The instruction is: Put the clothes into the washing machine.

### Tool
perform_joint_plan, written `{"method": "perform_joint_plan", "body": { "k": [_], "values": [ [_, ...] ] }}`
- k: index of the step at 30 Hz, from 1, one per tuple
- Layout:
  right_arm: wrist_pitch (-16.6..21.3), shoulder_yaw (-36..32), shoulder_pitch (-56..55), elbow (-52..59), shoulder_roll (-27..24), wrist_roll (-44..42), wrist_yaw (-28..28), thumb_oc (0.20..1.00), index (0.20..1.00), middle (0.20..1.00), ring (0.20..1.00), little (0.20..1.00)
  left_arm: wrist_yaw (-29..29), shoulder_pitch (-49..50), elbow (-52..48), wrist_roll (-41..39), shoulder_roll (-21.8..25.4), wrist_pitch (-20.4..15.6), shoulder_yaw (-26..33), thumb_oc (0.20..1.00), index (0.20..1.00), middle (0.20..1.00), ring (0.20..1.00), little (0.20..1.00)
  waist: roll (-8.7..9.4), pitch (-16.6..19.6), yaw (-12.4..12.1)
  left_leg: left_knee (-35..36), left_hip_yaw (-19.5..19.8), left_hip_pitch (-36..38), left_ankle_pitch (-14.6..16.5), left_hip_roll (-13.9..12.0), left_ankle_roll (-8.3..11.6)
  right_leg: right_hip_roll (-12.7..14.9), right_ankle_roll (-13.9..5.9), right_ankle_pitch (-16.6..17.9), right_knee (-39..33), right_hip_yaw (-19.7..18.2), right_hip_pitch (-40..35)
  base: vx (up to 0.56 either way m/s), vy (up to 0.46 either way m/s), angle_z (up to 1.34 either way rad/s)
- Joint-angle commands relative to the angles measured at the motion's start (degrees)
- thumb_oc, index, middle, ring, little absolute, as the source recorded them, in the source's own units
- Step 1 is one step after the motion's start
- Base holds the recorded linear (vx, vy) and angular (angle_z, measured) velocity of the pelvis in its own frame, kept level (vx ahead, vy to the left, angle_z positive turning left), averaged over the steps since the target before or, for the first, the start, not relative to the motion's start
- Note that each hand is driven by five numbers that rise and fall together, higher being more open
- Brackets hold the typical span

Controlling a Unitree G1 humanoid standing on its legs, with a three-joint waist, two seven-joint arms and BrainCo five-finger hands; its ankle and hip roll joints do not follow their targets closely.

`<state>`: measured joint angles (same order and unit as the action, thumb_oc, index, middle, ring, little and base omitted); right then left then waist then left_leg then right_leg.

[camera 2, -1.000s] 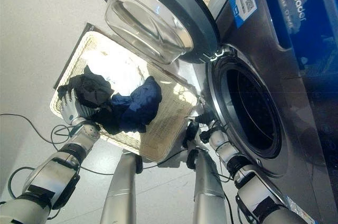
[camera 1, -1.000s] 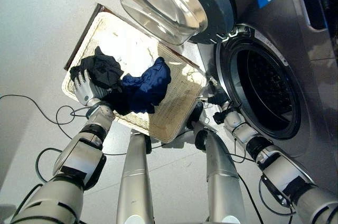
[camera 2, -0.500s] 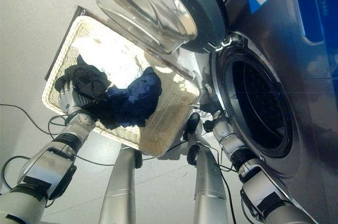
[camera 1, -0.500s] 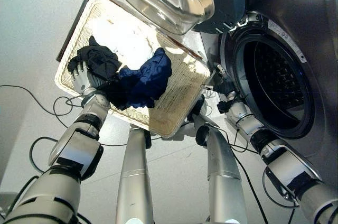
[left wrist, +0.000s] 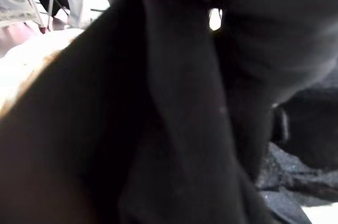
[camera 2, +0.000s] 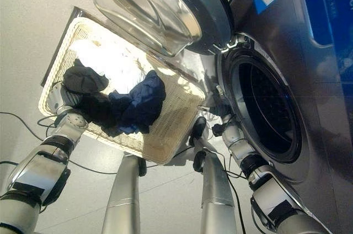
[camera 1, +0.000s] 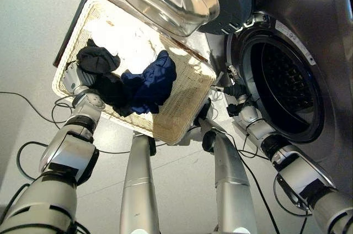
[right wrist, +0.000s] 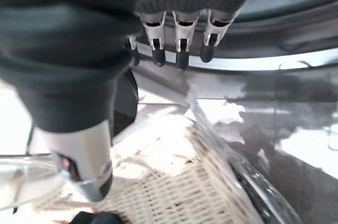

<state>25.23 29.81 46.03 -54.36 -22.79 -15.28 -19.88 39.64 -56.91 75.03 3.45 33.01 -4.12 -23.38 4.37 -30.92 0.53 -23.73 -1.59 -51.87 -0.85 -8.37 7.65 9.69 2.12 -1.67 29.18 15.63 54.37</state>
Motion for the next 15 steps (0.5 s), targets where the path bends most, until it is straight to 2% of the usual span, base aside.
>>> {"method": "perform_joint_plan", "body": {
  "k": [1, 6, 7, 10, 12, 15],
  "values": [
    [3.72, -2.85, -2.29, 2.81, -1.44, -1.05, -1.15, 1.000, 1.000, 1.000, 1.000, 1.000, 3.27, 2.31, -0.85, 0.42, -4.22, -3.01, 3.35, 0.200, 0.200, 0.200, 0.200, 0.200, -2.07, 1.13, -1.18, 4.52, -4.40, 0.20, -4.10, 2.51, 1.33, 0.06, -7.62, -1.56, 1.80, 0.12, -1.57, 0.00, 0.000, 0.00],
    [4.11, -3.09, -2.77, 2.68, -1.69, -1.07, -1.46, 1.000, 1.000, 1.000, 1.000, 1.000, 5.08, 4.21, -1.96, 0.53, -4.31, -6.89, 4.39, 0.200, 0.200, 0.200, 0.200, 0.200, -2.74, 1.13, -1.31, 4.85, -4.76, 2.77, -3.56, 2.89, 1.09, 0.40, -7.55, -1.77, 1.32, 0.24, -3.88, -0.03, 0.004, -0.02],
    [4.00, -3.38, -2.91, 2.88, -1.61, -0.78, -1.84, 1.000, 1.000, 1.000, 1.000, 1.000, 5.95, 5.16, -2.81, 0.09, -4.56, -9.15, 5.04, 0.200, 0.200, 0.200, 0.200, 0.200, -3.01, 1.13, -1.35, 4.86, -4.92, 3.74, -3.17, 3.12, 0.96, 0.46, -7.55, -1.91, 1.33, 0.23, -4.68, -0.03, 0.014, -0.05],
    [4.12, -3.80, -3.45, 3.04, -1.77, -0.72, -2.08, 1.000, 1.000, 1.000, 1.000, 1.000, 6.94, 6.50, -4.20, -0.57, -4.82, -12.11, 5.77, 0.200, 0.200, 0.200, 0.200, 0.200, -3.41, 1.13, -1.40, 5.05, -5.15, 5.19, -2.79, 3.40, 0.76, 0.64, -7.54, -2.01, 1.26, 0.26, -5.90, -0.01, 0.006, -0.01],
    [3.63, -4.76, -4.90, 4.28, -1.92, -0.33, -2.99, 1.000, 1.000, 1.000, 1.000, 1.000, 6.77, 9.63, -8.29, -2.95, -5.83, -16.47, 7.40, 0.200, 0.200, 0.200, 0.200, 0.200, -4.10, 1.13, -1.62, 4.97, -5.34, 7.69, -1.89, 3.80, 0.28, 1.14, -7.68, -2.38, 1.36, 0.34, -7.97, -0.02, 0.009, 0.03],
    [3.67, -5.26, -5.83, 4.96, -1.87, 0.58, -3.51, 1.000, 1.000, 1.000, 1.000, 1.000, 5.90, 11.58, -10.52, -3.75, -6.45, -18.78, 8.17, 0.200, 0.200, 0.200, 0.200, 0.200, -4.41, 1.13, -1.78, 5.04, -5.31, 9.13, -1.46, 4.02, 0.03, 1.33, -7.81, -2.52, 1.36, 0.33, -9.14, 0.00, 0.000, 0.00]
  ]
}}
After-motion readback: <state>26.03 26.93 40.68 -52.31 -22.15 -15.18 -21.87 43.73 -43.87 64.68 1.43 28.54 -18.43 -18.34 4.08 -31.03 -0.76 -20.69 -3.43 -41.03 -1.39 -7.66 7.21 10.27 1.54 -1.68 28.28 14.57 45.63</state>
